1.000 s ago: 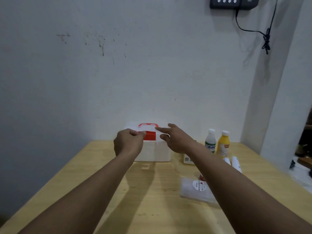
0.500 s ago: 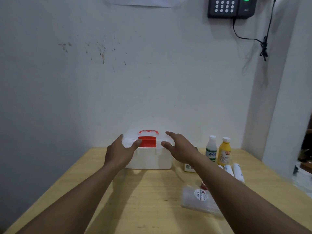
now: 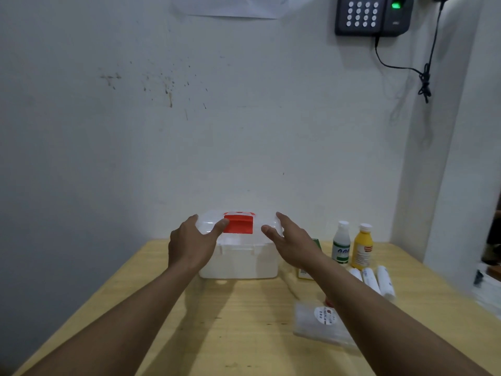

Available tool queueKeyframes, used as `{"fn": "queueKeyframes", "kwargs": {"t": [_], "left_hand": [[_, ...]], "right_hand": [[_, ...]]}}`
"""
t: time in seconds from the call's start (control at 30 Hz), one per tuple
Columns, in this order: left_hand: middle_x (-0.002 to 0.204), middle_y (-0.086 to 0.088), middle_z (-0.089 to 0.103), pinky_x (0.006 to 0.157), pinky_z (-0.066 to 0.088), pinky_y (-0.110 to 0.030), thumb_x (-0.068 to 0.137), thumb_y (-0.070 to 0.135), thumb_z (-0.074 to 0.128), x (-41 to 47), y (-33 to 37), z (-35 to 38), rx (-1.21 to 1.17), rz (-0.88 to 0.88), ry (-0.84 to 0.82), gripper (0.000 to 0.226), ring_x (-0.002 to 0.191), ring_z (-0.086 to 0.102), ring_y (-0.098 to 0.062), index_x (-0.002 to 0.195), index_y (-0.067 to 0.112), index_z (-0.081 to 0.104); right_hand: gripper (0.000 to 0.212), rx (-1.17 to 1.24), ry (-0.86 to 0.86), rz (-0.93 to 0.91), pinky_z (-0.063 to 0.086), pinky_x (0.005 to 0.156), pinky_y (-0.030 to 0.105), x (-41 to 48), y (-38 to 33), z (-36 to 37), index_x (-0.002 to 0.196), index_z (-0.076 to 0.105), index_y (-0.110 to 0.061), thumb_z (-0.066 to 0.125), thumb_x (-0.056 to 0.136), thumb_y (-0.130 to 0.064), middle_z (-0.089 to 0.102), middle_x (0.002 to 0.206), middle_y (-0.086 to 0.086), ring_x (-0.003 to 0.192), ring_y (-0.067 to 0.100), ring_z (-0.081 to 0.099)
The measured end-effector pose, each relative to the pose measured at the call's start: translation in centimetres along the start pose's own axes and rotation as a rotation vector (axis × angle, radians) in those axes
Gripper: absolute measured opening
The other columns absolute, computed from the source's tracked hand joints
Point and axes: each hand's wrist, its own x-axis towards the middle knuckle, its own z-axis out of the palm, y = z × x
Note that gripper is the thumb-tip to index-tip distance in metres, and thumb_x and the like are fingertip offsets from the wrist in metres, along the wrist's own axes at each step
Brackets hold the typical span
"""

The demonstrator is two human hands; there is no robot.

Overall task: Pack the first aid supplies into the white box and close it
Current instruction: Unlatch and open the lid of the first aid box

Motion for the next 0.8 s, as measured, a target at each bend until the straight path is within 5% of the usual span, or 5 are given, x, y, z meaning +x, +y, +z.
{"fn": "queueKeyframes", "kwargs": {"t": [0.33,0.5,0.57,0.67,0.8], "left_hand": [[0.130,-0.014,0.059,0.085,0.041,-0.037,0.087,0.069,0.051,2.4,3.0,-1.6,-0.117,-0.086,0.076,0.072,0.118,0.057,-0.034,0.135,0.016,0.044],[0.089,-0.010,0.060,0.073,0.039,-0.036,0.098,0.028,0.041,4.0,3.7,-2.0,-0.236,-0.184,0.107,0.038,0.083,0.054,-0.029,0.097,-0.002,0.063],[0.104,-0.005,0.064,0.078,0.039,-0.033,0.096,0.025,0.044,4.5,3.4,-2.1,-0.277,-0.158,0.064,0.032,0.094,0.055,-0.027,0.112,0.007,0.066],[0.135,-0.002,0.057,0.089,0.038,-0.032,0.096,0.024,0.046,5.5,2.6,-2.0,-0.332,-0.087,-0.010,0.038,0.112,0.051,-0.022,0.132,0.023,0.058],[0.149,-0.002,0.046,0.097,0.047,-0.040,0.097,0.019,0.045,6.6,1.9,-1.4,-0.364,-0.062,-0.137,0.053,0.124,0.050,-0.029,0.147,0.038,0.041]], "right_hand": [[0.054,0.224,0.112,0.001,0.042,0.088,0.034,0.7,-1.8,-1.3,0.136,0.034,-0.029,0.048,0.094,-0.060,0.050,0.146,0.008,0.124,0.024,0.054],[0.052,0.245,0.285,0.054,0.037,0.078,0.030,1.4,-2.9,-1.9,0.122,0.048,-0.019,0.049,0.093,-0.062,0.062,0.125,0.004,0.095,0.014,0.056],[0.053,0.268,0.302,0.061,0.039,0.078,0.031,1.9,-3.1,-2.0,0.122,0.050,-0.017,0.049,0.093,-0.061,0.061,0.119,0.002,0.087,0.010,0.055],[0.048,0.324,0.268,0.065,0.041,0.084,0.033,2.8,-3.0,-1.8,0.126,0.048,-0.021,0.050,0.095,-0.057,0.059,0.124,0.004,0.102,0.016,0.056],[0.044,0.360,0.202,0.059,0.044,0.090,0.035,3.7,-2.3,-1.7,0.135,0.042,-0.031,0.057,0.095,-0.039,0.060,0.127,0.007,0.107,0.019,0.060]]}}
